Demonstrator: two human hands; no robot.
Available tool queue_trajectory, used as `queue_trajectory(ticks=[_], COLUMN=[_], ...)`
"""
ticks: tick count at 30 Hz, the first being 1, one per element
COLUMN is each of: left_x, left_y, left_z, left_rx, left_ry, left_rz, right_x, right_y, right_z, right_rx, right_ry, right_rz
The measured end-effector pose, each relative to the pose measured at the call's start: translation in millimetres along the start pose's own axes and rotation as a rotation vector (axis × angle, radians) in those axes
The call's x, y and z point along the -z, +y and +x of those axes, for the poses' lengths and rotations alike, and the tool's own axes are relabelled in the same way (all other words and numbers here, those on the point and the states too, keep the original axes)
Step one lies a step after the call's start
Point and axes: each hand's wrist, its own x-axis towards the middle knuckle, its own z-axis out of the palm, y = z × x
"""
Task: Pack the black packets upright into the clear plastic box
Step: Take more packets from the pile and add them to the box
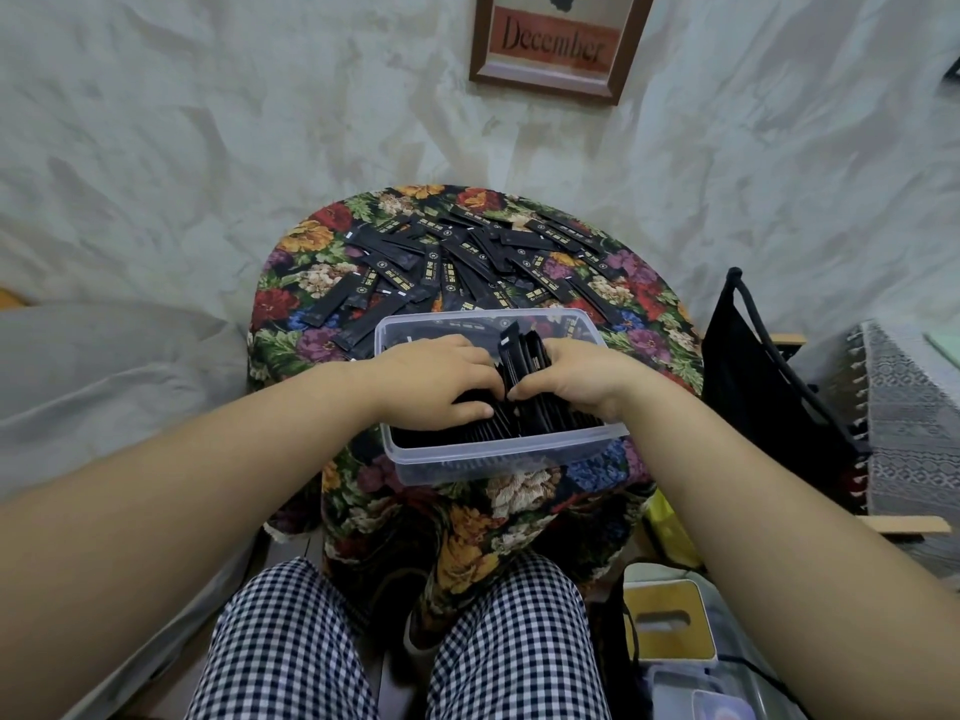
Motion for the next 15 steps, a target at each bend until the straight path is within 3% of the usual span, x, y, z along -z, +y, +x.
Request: queue_trajectory(ticks=[15], left_x=[2.4], left_y=[-2.2], left_z=[-2.4], left_rx=[0.01], left_ry=[-0.029], left_rz=[-0.011], right_x=[-8.2], right_y=[4.5], right_z=[-13.1], right_rx=[0.101], right_ry=[0.162], right_rz=[-0.328])
